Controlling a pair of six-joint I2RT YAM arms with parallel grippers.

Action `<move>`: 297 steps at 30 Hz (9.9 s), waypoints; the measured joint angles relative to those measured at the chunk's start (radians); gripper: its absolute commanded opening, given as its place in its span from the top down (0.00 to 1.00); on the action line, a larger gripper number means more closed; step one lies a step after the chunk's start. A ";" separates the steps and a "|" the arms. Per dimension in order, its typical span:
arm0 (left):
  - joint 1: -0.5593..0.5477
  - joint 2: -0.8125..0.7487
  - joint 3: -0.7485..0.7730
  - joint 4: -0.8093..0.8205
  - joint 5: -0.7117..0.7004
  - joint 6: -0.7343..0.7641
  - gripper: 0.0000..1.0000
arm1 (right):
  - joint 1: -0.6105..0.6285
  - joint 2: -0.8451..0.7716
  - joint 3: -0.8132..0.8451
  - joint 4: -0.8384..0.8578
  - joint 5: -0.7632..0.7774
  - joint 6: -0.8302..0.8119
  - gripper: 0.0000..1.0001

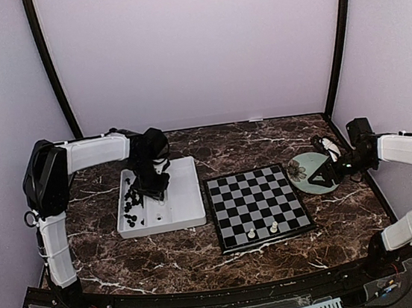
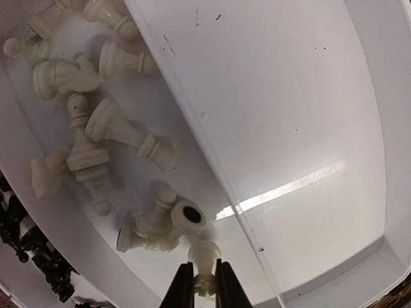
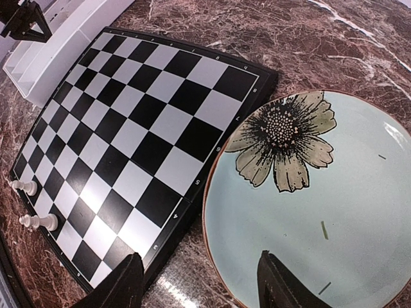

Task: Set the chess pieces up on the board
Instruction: Pick up the rook from the storage box, then place the rook at a1, then adjust the chess pile in the storage box, then pick up the knight from the storage box, then place the knight at b1.

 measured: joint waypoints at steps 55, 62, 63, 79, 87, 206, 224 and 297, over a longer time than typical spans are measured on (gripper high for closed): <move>-0.587 0.127 0.230 -0.068 0.062 0.060 0.90 | 0.000 -0.004 0.000 0.000 0.003 -0.001 0.38; -0.588 0.127 0.226 -0.068 0.062 0.059 0.81 | 0.000 -0.004 0.000 0.000 0.003 -0.003 0.38; -0.588 0.127 0.226 -0.068 0.062 0.058 0.79 | 0.000 -0.004 0.000 0.000 0.003 -0.003 0.38; -0.578 0.132 0.356 -0.155 0.045 0.090 0.60 | 0.000 -0.004 0.000 0.000 0.003 -0.004 0.38; -0.374 -0.037 0.399 -0.158 0.016 0.063 0.62 | 0.000 -0.004 0.000 0.000 0.003 -0.006 0.38; 0.049 0.225 0.345 -0.100 -0.338 -0.235 0.68 | 0.000 0.032 0.000 -0.017 0.003 -0.022 0.38; 0.064 0.239 0.354 -0.059 -0.366 -0.199 0.81 | 0.000 0.032 0.000 -0.018 0.003 -0.023 0.38; -0.591 0.097 0.270 0.039 0.063 0.120 1.00 | 0.000 0.035 0.000 -0.018 0.004 -0.023 0.38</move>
